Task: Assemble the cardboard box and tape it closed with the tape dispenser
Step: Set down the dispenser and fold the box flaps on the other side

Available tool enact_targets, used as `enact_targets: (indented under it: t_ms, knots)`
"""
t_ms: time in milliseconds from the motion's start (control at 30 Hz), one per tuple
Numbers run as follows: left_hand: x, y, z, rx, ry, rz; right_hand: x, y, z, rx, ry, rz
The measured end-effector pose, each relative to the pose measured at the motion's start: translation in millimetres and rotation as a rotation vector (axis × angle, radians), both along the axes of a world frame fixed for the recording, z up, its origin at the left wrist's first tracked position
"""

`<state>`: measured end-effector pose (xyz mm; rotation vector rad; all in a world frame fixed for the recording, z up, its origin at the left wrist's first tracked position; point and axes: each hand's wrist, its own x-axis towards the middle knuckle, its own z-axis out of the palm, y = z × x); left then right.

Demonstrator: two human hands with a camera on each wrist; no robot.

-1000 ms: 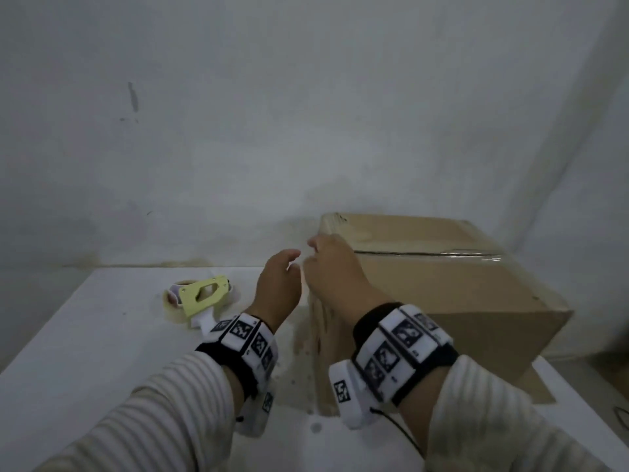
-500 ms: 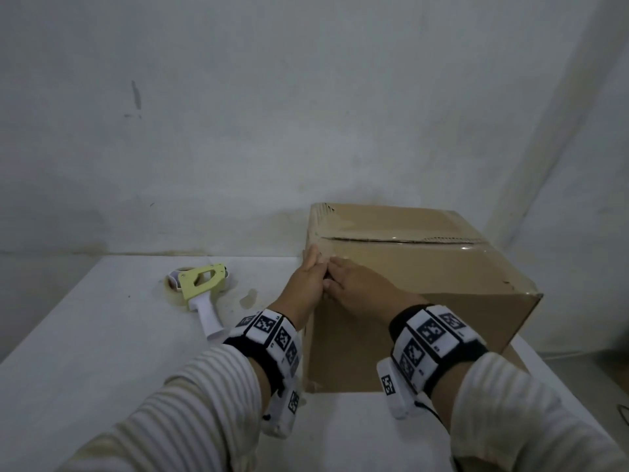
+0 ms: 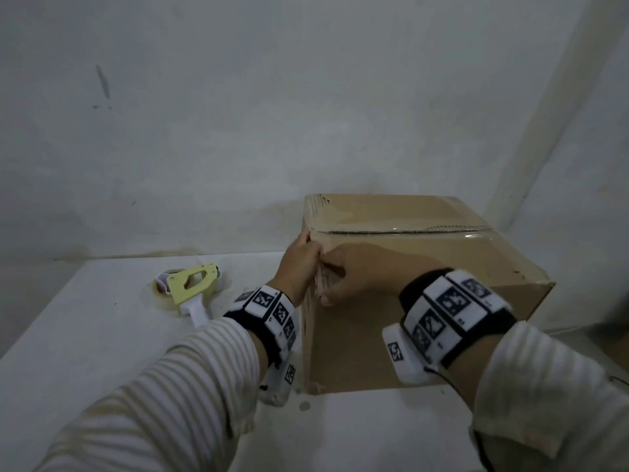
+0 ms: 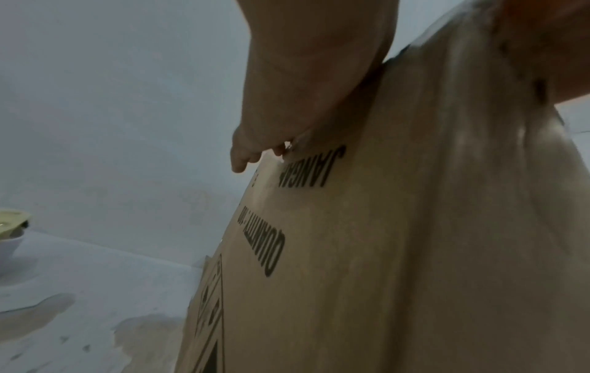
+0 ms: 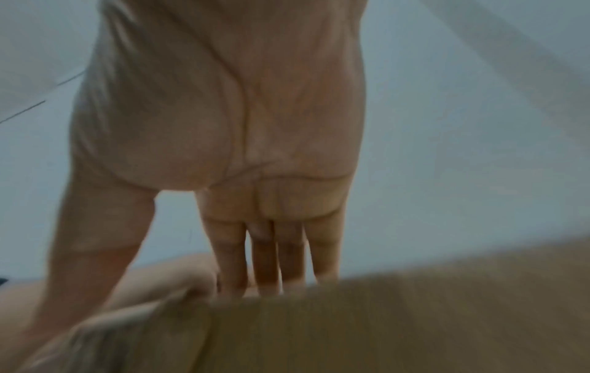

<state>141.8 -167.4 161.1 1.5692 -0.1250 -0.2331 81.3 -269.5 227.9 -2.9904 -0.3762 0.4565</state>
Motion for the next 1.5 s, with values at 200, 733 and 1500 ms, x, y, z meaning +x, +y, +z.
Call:
enact_targets:
  t_ms: [200, 733, 1500]
  knots:
    - [39, -3, 8, 0.215, -0.001, 0.022, 32, 7, 53, -0.139, -0.105, -0.021]
    - [128, -19, 11, 0.2, 0.046, -0.085, 80, 3, 20, -0.454, 0.281, -0.031]
    - [-26, 4, -20, -0.098, -0.008, -0.12, -17, -1, -25, 0.052, -0.052, -0.046]
